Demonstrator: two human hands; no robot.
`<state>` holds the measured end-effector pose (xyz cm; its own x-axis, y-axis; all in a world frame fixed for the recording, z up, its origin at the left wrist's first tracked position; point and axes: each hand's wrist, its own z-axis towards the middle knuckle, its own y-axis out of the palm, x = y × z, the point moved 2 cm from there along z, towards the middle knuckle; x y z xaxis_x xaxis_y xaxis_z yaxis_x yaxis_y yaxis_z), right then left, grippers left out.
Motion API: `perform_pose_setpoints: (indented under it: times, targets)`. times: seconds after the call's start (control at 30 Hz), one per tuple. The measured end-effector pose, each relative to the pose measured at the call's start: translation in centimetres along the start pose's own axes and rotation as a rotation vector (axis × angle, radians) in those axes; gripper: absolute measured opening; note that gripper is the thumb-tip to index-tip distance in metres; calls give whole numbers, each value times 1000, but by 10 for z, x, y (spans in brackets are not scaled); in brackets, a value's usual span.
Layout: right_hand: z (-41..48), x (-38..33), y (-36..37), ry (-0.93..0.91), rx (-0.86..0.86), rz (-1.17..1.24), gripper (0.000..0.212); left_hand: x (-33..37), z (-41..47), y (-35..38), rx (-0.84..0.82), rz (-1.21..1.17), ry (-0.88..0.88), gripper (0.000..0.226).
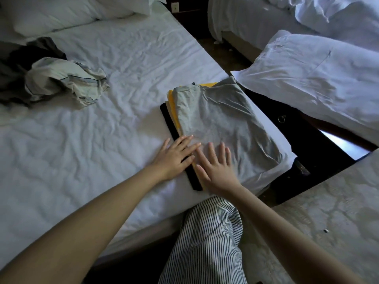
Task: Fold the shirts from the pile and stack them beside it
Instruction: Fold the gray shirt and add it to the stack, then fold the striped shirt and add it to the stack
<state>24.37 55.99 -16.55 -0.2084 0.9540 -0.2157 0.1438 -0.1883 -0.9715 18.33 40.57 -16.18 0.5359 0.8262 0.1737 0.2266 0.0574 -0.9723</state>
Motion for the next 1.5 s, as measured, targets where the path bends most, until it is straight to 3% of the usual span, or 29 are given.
perform_pose_setpoints:
  times: [0.1, 0.23, 0.3, 0.4, 0.53, 0.67, 0.83, 0.97, 1.07, 1.2, 1.33, 1.5]
  targets:
    - [11, -25, -11, -82, 21, 119, 94, -12, -10, -3, 21, 64, -28, 84]
    - [31, -62, -18, -110, 21, 220, 57, -55, -37, -17, 118, 34, -170, 66]
    - [44, -85, -19, -95, 23, 315, 48, -82, -56, -23, 119, 12, -229, 63]
    - [65, -122, -19, -114, 14, 413, 47, -118, -91, -30, 139, 14, -314, 68]
    - [97, -164, -12, -227, -13, 329, 48, -157, -125, -36, 198, 7, -430, 49]
    - [134, -193, -2, -264, -41, 237, 48, -199, -145, -35, 167, 37, -526, 48]
    - [182, -208, 19, -293, -47, 134, 49, -251, -147, -38, 216, -121, -672, 45]
    - [206, -198, 37, -243, 23, 125, 51, -273, -120, -28, 303, -309, -765, 39]
    - [206, -195, 48, -261, 146, 152, 56, -283, -86, -27, 396, -221, -716, 28]
    - [208, -195, 59, -297, 307, 179, 55, -305, -37, -40, 493, -184, -650, 39]
    - [210, -192, 66, -329, 367, 184, 48, -334, -3, -35, 580, -269, -809, 51]
    - [210, -193, 65, -357, 400, 197, 45, -336, -4, -32, 806, -204, -845, 24]
